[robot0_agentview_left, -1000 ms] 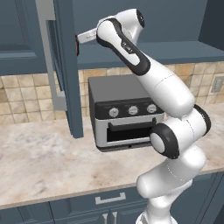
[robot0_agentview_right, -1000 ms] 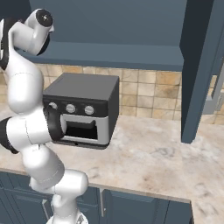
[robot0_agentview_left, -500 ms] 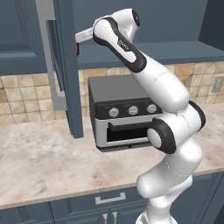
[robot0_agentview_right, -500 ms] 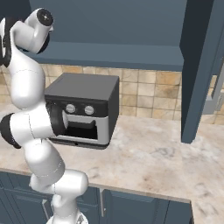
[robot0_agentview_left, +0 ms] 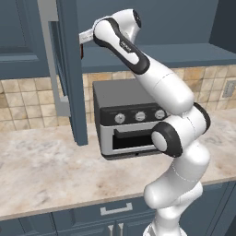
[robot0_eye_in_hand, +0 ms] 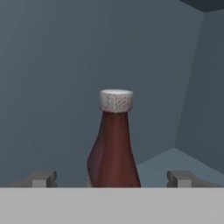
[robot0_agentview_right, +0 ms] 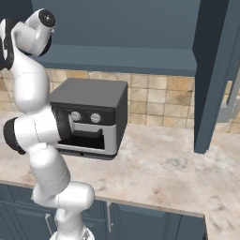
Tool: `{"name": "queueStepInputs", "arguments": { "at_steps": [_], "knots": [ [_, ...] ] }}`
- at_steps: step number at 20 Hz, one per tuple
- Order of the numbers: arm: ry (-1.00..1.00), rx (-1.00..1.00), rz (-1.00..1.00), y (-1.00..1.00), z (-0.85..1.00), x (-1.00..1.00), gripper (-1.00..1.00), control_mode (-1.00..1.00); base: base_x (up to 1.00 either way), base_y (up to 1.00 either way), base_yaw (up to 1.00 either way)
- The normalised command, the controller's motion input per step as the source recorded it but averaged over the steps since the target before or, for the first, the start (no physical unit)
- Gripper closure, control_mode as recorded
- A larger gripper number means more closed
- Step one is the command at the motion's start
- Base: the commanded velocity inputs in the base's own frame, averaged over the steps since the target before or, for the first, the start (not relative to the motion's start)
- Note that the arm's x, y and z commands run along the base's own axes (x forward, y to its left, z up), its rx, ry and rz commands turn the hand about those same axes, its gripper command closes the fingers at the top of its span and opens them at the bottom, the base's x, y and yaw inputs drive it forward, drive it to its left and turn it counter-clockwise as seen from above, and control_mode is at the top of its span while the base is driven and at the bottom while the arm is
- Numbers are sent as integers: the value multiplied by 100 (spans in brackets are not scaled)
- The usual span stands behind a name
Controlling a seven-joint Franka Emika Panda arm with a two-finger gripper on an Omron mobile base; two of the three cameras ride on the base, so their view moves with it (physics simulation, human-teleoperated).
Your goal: Collect the paprika, ketchup, and shaker from the cabinet and place them next to the stove.
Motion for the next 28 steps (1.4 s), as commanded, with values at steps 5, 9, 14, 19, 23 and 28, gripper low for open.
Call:
{"name": "queueStepInputs", "arguments": {
  "at_steps": [5,9,14,19,23,28],
  "knots": [
    [0,0,4,10,0,11,-100,-100,0,0,0],
    [1,0,4,13,0,7,-100,-100,0,0,0],
    [3,0,4,17,-4,2,100,-100,0,0,0],
    [2,0,4,14,-4,2,100,-100,0,0,0],
    [1,0,2,14,-2,0,100,-100,0,0,0],
    [1,0,0,6,0,0,100,-100,0,0,0]
  ]
}}
